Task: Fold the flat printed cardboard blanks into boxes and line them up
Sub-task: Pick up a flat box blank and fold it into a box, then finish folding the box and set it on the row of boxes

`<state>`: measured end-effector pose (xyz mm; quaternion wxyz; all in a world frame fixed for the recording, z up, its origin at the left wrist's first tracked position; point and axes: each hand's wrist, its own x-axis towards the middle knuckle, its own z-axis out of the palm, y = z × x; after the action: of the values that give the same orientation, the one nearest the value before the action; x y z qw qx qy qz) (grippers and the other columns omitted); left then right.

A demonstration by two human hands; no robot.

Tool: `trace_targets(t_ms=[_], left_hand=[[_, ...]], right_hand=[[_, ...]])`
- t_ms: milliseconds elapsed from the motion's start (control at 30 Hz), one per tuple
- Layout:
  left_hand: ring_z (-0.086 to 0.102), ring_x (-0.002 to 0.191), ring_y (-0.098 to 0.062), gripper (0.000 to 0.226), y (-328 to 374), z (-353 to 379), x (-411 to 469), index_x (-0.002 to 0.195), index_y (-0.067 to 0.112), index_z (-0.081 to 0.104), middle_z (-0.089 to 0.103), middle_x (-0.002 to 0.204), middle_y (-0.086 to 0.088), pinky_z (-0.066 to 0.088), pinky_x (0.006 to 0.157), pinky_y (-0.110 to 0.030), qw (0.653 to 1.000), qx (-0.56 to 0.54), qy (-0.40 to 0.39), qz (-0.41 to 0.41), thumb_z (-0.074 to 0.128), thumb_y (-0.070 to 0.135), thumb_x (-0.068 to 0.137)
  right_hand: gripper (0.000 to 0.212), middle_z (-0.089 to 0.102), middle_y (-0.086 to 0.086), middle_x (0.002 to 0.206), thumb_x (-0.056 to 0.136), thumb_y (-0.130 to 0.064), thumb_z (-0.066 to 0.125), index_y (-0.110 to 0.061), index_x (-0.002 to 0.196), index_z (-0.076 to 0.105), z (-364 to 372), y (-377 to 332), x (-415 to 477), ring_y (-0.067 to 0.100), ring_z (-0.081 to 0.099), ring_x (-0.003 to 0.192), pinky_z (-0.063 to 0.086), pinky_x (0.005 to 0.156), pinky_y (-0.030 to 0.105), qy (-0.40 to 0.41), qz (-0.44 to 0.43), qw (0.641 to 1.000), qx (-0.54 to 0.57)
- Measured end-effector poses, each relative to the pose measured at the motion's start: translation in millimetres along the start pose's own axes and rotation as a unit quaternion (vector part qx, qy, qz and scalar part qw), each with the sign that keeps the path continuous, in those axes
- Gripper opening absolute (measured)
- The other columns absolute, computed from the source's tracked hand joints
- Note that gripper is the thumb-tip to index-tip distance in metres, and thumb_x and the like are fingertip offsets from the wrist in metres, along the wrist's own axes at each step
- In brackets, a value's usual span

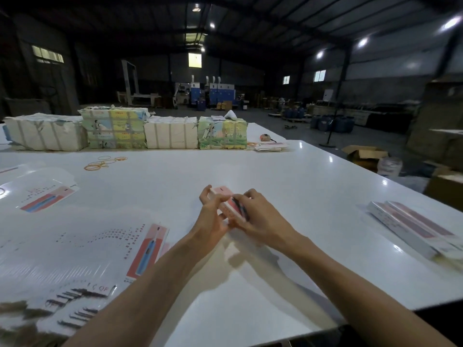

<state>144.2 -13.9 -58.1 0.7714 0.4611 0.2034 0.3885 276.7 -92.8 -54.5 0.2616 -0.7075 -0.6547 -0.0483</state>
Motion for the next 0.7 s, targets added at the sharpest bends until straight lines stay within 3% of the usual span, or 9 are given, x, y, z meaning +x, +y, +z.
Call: trace_targets(t_ms=[100, 167, 233, 400, 567, 700], left_hand=[[0.07, 0.108, -0.02, 0.053, -10.5, -4.9, 1.6, 0.146, 0.044, 0.028, 0.064, 0.122, 0.001, 0.063, 0.079, -0.03, 0.982, 0.186, -0.036, -0.005, 0.06, 0.025, 0.107], [0.072, 0.104, -0.02, 0.037, -16.3, -11.0, 3.3, 0.14, 0.034, 0.051, 0.074, 0.112, 0.003, 0.06, 0.075, -0.025, 0.951, 0.301, -0.056, 0.041, 0.06, 0.022, 0.106], [0.074, 0.096, -0.016, 0.031, -18.6, -13.8, 1.0, 0.124, 0.036, 0.068, 0.077, 0.102, 0.005, 0.057, 0.071, -0.023, 0.927, 0.361, -0.073, 0.076, 0.057, 0.015, 0.104], [0.074, 0.083, -0.011, 0.036, -21.5, -11.6, -3.2, 0.108, 0.036, 0.075, 0.077, 0.093, 0.005, 0.055, 0.068, -0.021, 0.877, 0.453, -0.134, 0.093, 0.054, 0.008, 0.1], [0.073, 0.087, -0.009, 0.037, -23.1, -13.5, -2.0, 0.102, 0.037, 0.078, 0.077, 0.091, 0.006, 0.053, 0.076, -0.019, 0.858, 0.481, -0.155, 0.09, 0.054, 0.009, 0.1], [0.073, 0.092, -0.007, 0.038, -23.6, -13.7, -1.8, 0.104, 0.04, 0.077, 0.078, 0.095, 0.008, 0.052, 0.078, -0.018, 0.845, 0.498, -0.17, 0.091, 0.053, 0.011, 0.101]], right_hand=[[0.045, 0.065, 0.005, 0.131, 0.1, -0.041, 0.066, -0.02, 0.139, 0.058, -20.6, 31.8, -14.3, 0.012, 0.056, 0.098, 0.051, 0.078, 0.021, 0.034, 0.06, 0.997, -0.021], [0.042, 0.067, 0.003, 0.131, 0.098, -0.039, 0.068, -0.023, 0.136, 0.057, -39.9, 62.8, -31.6, 0.017, 0.064, 0.098, 0.06, 0.079, 0.033, 0.048, 0.135, 0.989, -0.046], [0.036, 0.068, 0.003, 0.127, 0.099, -0.037, 0.067, -0.025, 0.131, 0.057, -58.3, 98.3, -52.9, 0.021, 0.067, 0.098, 0.062, 0.081, 0.044, 0.053, 0.201, 0.973, -0.097], [0.027, 0.068, 0.003, 0.115, 0.103, -0.036, 0.06, -0.023, 0.127, 0.059, -91.2, 167.0, -104.2, 0.022, 0.069, 0.093, 0.062, 0.082, 0.045, 0.075, 0.308, 0.925, -0.21], [0.043, 0.064, 0.003, 0.14, 0.103, -0.029, 0.059, -0.02, 0.145, 0.054, -108.7, 197.8, -137.0, 0.023, 0.063, 0.124, 0.053, 0.103, 0.038, 0.045, 0.308, 0.879, -0.363], [0.053, 0.057, 0.002, 0.15, 0.1, -0.03, 0.068, -0.024, 0.149, 0.05, -113.4, 197.7, -151.2, 0.022, 0.058, 0.134, 0.05, 0.109, 0.042, 0.052, 0.324, 0.884, -0.333]])
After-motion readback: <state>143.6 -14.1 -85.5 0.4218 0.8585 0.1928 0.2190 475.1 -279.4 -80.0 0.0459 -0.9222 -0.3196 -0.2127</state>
